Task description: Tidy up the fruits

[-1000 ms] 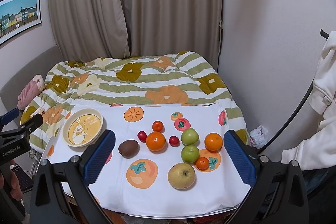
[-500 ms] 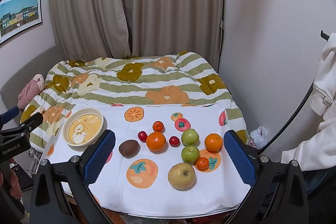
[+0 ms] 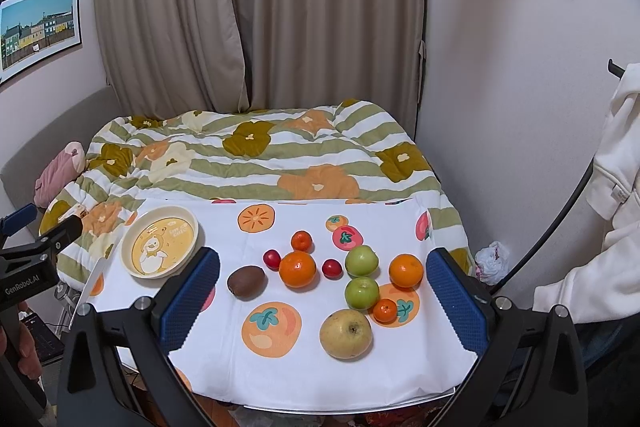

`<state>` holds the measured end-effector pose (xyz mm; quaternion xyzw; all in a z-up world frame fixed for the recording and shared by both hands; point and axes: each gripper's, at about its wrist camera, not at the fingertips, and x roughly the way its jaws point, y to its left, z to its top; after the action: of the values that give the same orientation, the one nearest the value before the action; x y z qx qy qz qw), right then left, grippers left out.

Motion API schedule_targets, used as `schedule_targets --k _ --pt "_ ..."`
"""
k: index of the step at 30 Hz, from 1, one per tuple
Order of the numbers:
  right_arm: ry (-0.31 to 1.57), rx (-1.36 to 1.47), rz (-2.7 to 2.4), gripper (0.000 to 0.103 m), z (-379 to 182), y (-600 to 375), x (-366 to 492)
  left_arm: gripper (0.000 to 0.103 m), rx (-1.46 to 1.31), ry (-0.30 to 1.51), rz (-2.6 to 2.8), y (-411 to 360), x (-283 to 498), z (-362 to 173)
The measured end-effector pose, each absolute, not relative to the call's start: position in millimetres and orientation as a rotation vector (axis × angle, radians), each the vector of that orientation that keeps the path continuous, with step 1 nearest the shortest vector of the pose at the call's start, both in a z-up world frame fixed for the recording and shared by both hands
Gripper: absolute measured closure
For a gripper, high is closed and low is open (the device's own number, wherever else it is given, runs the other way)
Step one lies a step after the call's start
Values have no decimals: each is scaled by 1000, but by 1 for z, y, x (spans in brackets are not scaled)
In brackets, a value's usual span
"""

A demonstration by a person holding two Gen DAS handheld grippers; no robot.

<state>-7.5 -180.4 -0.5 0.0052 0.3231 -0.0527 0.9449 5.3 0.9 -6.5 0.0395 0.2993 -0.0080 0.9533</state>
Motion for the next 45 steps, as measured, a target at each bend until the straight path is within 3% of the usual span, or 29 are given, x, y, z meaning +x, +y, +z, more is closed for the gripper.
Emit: schedule_targets --k 38,45 --pt "630 0 -103 0 4 -178 -14 0 101 612 -56 -8 6 -3" --pt "647 43 -129 0 -11 -185 -15 0 158 654 -166 -23 25 -21"
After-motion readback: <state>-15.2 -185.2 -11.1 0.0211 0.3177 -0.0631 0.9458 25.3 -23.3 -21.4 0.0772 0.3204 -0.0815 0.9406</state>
